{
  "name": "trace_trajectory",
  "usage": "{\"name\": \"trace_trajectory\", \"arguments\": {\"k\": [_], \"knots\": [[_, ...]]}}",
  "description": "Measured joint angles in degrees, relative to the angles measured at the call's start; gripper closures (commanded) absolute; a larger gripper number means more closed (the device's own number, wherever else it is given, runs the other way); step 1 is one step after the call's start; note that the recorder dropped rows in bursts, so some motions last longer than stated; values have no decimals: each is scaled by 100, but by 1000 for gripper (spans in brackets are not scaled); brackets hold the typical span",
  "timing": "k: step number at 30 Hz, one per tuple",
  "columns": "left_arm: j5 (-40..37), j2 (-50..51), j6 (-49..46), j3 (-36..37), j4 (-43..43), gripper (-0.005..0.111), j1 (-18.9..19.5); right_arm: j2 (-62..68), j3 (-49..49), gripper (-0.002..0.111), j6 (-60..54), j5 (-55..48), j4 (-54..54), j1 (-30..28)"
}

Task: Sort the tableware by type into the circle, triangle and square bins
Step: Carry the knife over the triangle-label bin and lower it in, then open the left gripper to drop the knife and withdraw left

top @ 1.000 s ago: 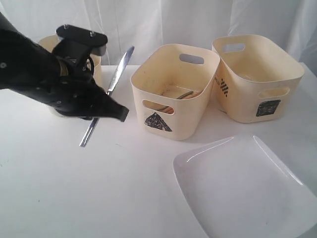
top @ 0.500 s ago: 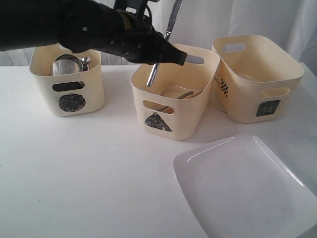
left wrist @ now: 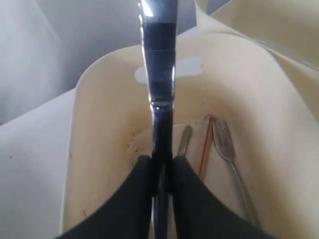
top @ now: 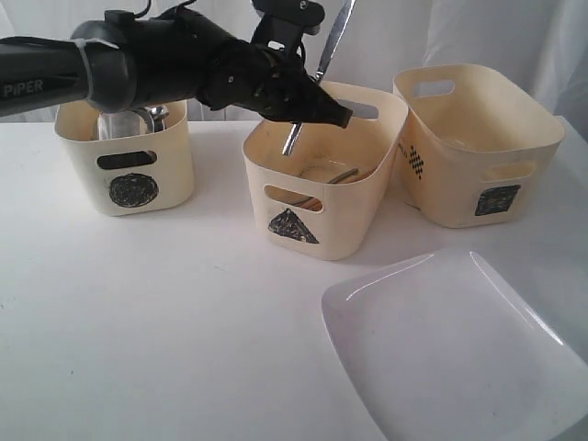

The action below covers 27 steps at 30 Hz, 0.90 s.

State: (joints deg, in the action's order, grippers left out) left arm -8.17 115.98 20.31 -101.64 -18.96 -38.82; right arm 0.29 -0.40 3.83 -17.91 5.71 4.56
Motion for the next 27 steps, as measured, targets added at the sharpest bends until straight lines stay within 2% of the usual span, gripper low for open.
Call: {"name": "trace_trajectory", "arguments": {"k": [4,11,19,22,27], "knots": [[-15,0,-72,-66,-11,65,0,0,0,108,0,0,0,0],[-87,-58,-85,-80,-11,65,-46,0,0,108,0,0,0,0],[-811,-882,-85,-25,67,65,-173,0,0,108,0,0,0,0],[-1014,-1364,-96,249,66,65,-173,0,0,108,0,0,0,0],[-1149,-2200,-109,1202,114,65,-173,0,0,108,0,0,0,0]]}}
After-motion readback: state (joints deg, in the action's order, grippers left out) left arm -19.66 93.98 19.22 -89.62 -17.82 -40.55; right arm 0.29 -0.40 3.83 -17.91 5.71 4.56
